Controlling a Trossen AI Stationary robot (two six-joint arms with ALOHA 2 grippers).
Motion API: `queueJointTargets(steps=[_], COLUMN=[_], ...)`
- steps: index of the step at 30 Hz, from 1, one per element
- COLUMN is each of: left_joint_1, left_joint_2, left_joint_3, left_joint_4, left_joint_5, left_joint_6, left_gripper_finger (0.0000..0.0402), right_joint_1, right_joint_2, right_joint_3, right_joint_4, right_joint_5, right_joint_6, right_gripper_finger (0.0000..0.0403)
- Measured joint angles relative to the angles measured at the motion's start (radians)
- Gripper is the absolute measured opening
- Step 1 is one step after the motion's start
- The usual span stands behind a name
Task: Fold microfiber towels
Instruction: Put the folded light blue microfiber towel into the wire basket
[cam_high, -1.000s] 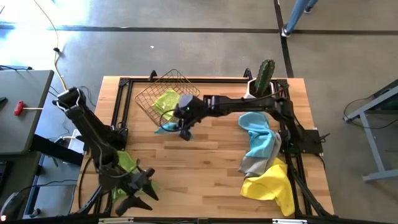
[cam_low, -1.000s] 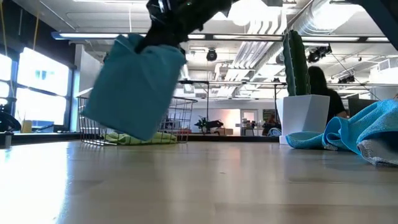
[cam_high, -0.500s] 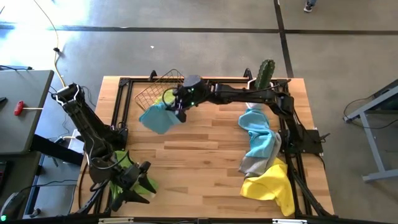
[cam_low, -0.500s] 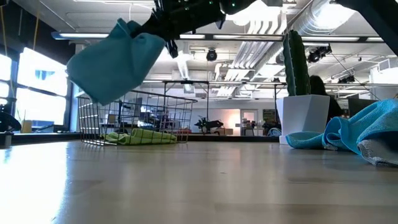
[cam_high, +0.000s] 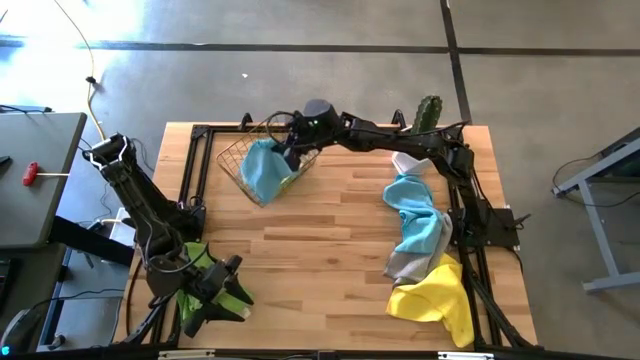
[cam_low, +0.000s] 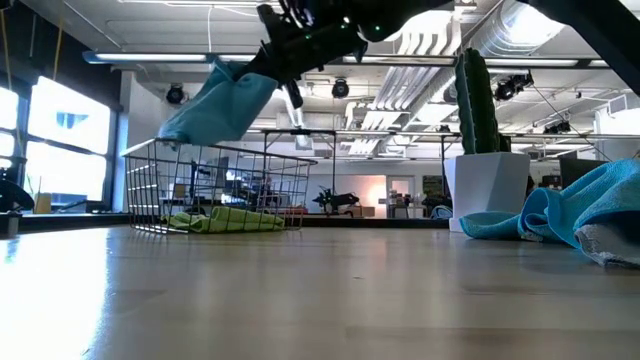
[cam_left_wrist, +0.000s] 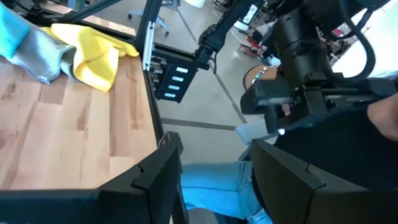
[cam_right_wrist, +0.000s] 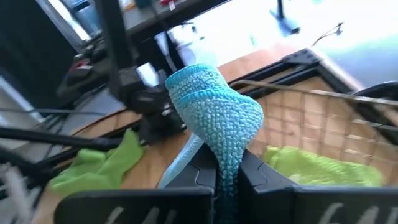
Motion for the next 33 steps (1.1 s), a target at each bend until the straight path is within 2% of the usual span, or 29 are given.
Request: queueJointTargets(steps=[3,16,29,33], left_joint_1=[0.000,-0.001,-0.001,-0.001], left_joint_2=[0.000,0.000,0.001,0.001], left_joint_3=[0.000,0.000,0.000,0.000], left_joint_4=[-0.008,-0.052,-0.077,-0.080], left_joint_5=[0.000,0.003,0.004,0.004], left_joint_6=[0.004,0.007,0.010,0.017], left_gripper_finger=[0.0188,0.0188,0.0188,0.0188], right_joint_1=[0.001,0.001,0.010,0.011], right_joint_2=[0.014,0.107,0.187,0.224], right_joint_3=[0.002,0.002,0.001,0.051], right_joint_4=[0.017,0.172,0.306,0.291], right_joint_5=[0.036,0.052,0.033,0.059], right_joint_6=[-0.007,0.009,0.067,0.082], right_gripper_finger=[0.0000,0.0000,0.0000,0.0000])
